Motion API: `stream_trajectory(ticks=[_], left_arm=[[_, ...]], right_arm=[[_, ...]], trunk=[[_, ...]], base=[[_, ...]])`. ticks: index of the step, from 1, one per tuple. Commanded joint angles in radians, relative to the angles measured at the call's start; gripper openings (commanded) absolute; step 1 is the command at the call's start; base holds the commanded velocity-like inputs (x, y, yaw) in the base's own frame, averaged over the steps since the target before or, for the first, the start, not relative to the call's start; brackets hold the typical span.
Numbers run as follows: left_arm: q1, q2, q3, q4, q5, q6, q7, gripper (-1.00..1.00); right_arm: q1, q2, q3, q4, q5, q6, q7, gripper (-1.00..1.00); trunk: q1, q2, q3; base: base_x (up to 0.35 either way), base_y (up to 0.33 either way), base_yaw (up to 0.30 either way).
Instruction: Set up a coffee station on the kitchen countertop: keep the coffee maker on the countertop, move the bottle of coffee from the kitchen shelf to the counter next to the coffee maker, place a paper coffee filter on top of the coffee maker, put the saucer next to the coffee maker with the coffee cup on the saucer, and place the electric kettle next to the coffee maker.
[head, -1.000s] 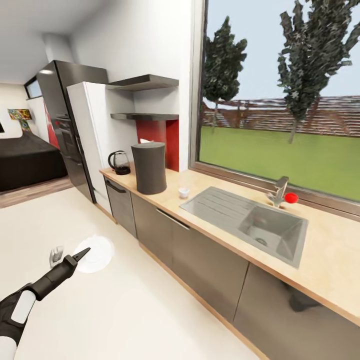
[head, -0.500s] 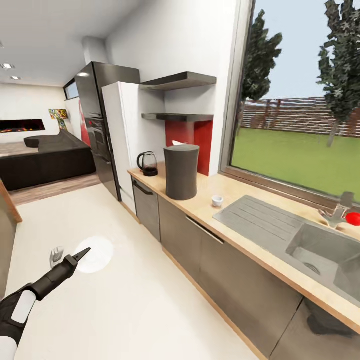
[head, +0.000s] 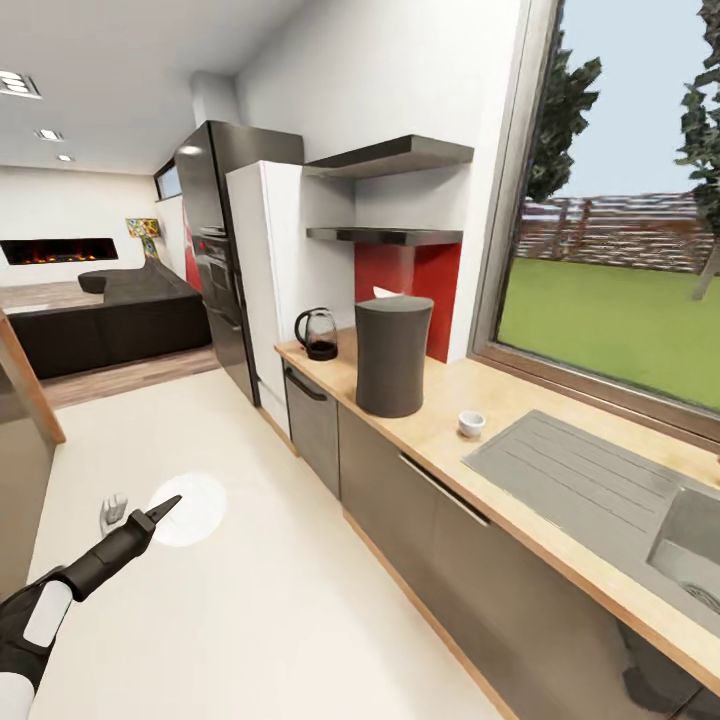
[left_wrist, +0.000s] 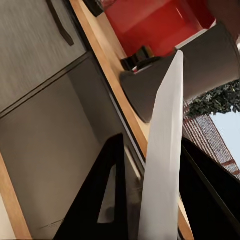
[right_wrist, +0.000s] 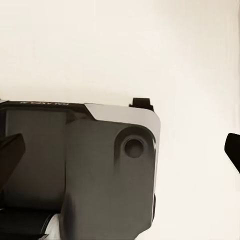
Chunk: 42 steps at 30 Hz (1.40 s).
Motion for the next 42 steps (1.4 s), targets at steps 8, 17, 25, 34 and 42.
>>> stream_trajectory(ticks=[8, 17, 25, 34, 42], left_arm=[[-0.001, 0.000, 0.001, 0.000, 0.005, 0.009, -0.003, -1.00], [-0.001, 0.000, 0.001, 0.003, 0.005, 0.009, -0.003, -1.00], [-0.001, 0.000, 0.001, 0.005, 0.005, 0.009, -0.003, -1.00], [-0.001, 0.000, 0.001, 0.005, 0.005, 0.009, -0.003, -1.00], [0.011, -0.008, -0.002, 0.017, 0.003, 0.013, -0.014, -1.00]], right_arm=[[0.000, 0.000, 0.008, -0.002, -0.007, 0.003, 0.003, 1.00], [0.000, 0.002, 0.007, -0.004, -0.012, 0.003, 0.003, 1.00], [0.000, 0.001, 0.007, -0.003, -0.010, 0.003, 0.003, 1.00], [0.000, 0.001, 0.009, -0.004, -0.008, 0.005, 0.003, 1.00], [0.001, 0.012, 0.003, -0.013, -0.012, 0.000, -0.003, 1.00]], trunk=[[0.001, -0.002, -0.002], [0.001, -0.002, -0.002], [0.001, -0.002, -0.002], [0.001, -0.002, -0.002], [0.001, -0.002, -0.002]], base=[[0.334, 0.025, 0.000], [0.295, 0.186, 0.013], [0.283, 0.211, 0.232], [0.282, 0.213, 0.138], [0.211, 0.160, 0.003]])
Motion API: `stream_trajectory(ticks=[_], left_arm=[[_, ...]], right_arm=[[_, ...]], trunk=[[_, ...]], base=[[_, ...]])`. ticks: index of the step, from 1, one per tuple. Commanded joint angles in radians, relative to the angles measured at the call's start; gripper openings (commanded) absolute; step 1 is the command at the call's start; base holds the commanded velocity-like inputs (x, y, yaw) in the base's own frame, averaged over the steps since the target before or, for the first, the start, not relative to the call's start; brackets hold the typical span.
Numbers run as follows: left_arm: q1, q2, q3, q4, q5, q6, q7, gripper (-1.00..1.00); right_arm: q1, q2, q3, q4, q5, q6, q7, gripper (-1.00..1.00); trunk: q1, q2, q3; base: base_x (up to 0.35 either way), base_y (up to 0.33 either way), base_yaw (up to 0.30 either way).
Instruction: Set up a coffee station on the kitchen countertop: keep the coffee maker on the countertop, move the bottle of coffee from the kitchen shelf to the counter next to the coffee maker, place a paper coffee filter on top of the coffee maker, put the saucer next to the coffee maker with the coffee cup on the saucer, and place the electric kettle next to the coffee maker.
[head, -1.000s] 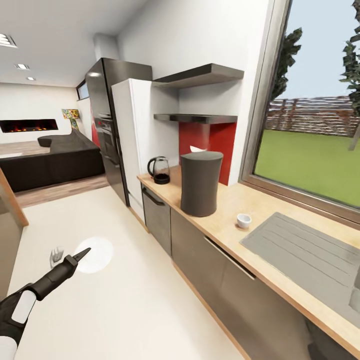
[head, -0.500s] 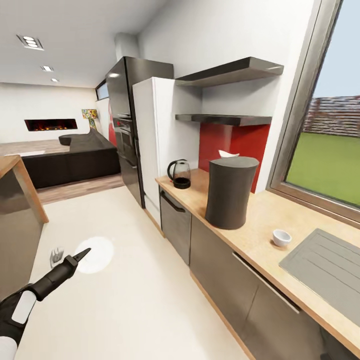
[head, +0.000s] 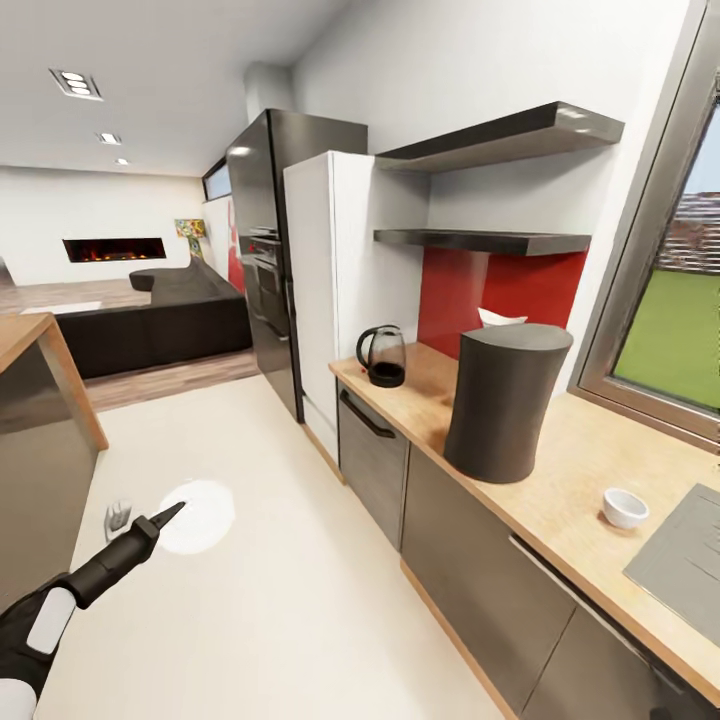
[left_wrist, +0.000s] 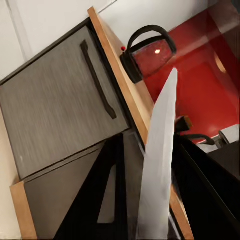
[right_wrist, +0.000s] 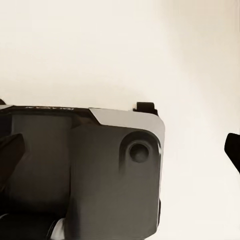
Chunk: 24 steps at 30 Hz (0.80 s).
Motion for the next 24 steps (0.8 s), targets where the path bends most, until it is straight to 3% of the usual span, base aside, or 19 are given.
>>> stream_trajectory(ticks=[1, 16, 24], left_arm=[[0.005, 0.000, 0.002, 0.006, 0.005, 0.007, -0.008, -1.00], [0.041, -0.001, -0.001, 0.007, 0.005, 0.004, -0.020, -1.00], [0.041, -0.001, -0.001, 0.007, 0.005, 0.004, -0.020, -1.00]], right_arm=[[0.000, 0.000, 0.008, -0.002, -0.007, 0.006, 0.003, 1.00], [0.000, -0.009, 0.006, -0.006, -0.004, -0.063, 0.004, 1.00], [0.000, -0.009, 0.006, -0.006, -0.004, -0.080, 0.004, 1.00]], trunk=[[0.001, -0.001, -0.002], [0.001, -0.001, -0.002], [0.001, -0.001, -0.002]], base=[[0.000, 0.000, 0.000], [0.000, 0.000, -0.007], [0.000, 0.000, -0.252]])
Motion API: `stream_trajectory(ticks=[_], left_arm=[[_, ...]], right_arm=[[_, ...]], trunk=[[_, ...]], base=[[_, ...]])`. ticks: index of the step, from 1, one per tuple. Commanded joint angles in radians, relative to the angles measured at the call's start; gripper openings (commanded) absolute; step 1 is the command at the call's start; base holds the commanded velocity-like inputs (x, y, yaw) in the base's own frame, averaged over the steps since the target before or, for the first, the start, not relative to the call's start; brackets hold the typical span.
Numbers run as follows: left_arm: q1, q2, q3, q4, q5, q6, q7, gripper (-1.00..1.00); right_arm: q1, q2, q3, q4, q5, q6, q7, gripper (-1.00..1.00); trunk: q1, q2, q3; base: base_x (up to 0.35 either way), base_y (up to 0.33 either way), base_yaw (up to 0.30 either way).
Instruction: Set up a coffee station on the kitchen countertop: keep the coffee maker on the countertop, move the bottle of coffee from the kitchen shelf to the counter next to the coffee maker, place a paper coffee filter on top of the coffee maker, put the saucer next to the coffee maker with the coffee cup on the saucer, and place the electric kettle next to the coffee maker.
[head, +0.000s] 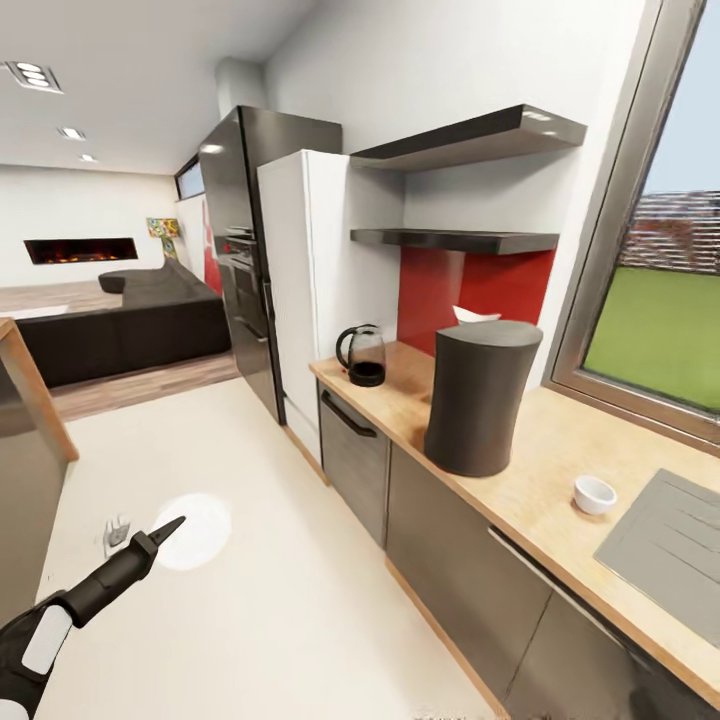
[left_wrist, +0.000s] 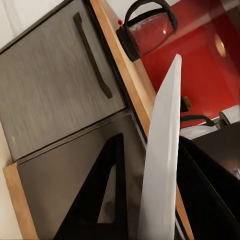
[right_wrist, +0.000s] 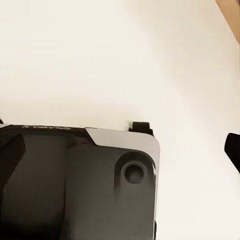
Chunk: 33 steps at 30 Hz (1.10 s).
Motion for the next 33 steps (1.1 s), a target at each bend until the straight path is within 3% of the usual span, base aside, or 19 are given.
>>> stream_trajectory(ticks=[1, 33], left_arm=[[0.000, 0.000, 0.001, 0.000, 0.005, 0.008, -0.002, -1.00], [0.000, -0.001, 0.001, 0.005, 0.003, 0.008, 0.000, -1.00]], right_arm=[[-0.001, 0.000, 0.008, 0.000, -0.007, 0.000, 0.003, 1.00], [-0.001, -0.002, 0.008, 0.002, -0.008, 0.000, 0.003, 1.00]], trunk=[[0.001, -0.002, -0.002], [0.001, -0.002, -0.002]], base=[[0.000, 0.000, -0.297], [0.000, 0.000, -0.300]])
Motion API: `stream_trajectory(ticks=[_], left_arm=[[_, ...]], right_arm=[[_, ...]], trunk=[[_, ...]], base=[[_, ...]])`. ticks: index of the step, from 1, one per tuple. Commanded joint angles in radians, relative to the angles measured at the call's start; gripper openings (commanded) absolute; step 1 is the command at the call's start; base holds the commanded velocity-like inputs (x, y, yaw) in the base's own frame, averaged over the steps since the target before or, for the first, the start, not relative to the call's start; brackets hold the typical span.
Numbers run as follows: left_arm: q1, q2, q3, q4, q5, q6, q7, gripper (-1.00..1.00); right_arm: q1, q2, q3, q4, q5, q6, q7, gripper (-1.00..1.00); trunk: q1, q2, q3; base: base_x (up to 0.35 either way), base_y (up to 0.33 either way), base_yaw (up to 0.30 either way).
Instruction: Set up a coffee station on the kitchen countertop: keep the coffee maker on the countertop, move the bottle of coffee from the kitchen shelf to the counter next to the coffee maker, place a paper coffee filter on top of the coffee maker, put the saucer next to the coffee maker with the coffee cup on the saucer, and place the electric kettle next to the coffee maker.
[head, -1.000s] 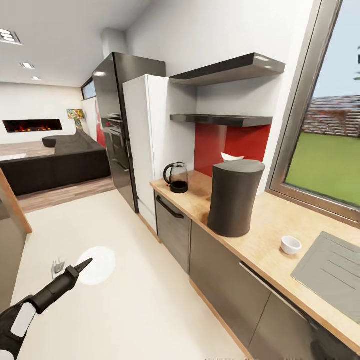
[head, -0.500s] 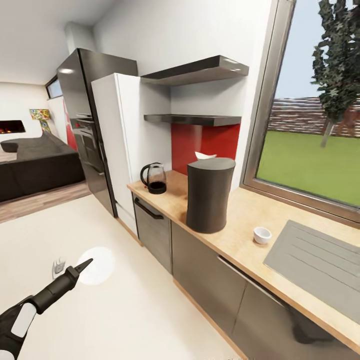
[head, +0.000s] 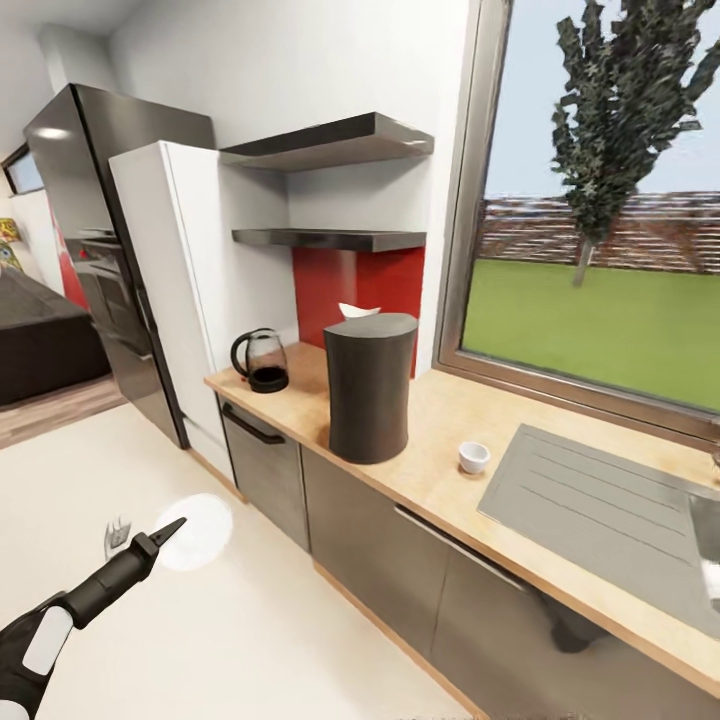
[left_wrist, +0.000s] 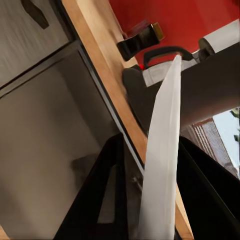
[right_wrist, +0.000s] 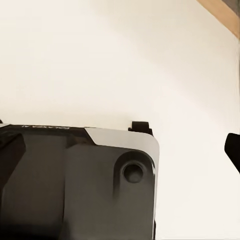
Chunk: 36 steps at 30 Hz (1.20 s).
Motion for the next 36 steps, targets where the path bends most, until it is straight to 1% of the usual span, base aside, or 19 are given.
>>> stream_trajectory(ticks=[1, 36], left_arm=[[-0.001, 0.000, 0.001, 0.000, 0.005, 0.008, -0.002, -1.00], [-0.001, 0.000, 0.001, 0.014, 0.004, 0.005, 0.001, -1.00]], right_arm=[[-0.001, 0.000, 0.008, 0.000, -0.008, 0.000, 0.003, 1.00], [-0.001, 0.000, 0.008, 0.000, -0.008, 0.000, 0.004, 1.00]], trunk=[[0.001, -0.002, -0.002], [0.001, -0.002, -0.002]], base=[[0.000, 0.000, -0.300], [0.000, 0.000, -0.300]])
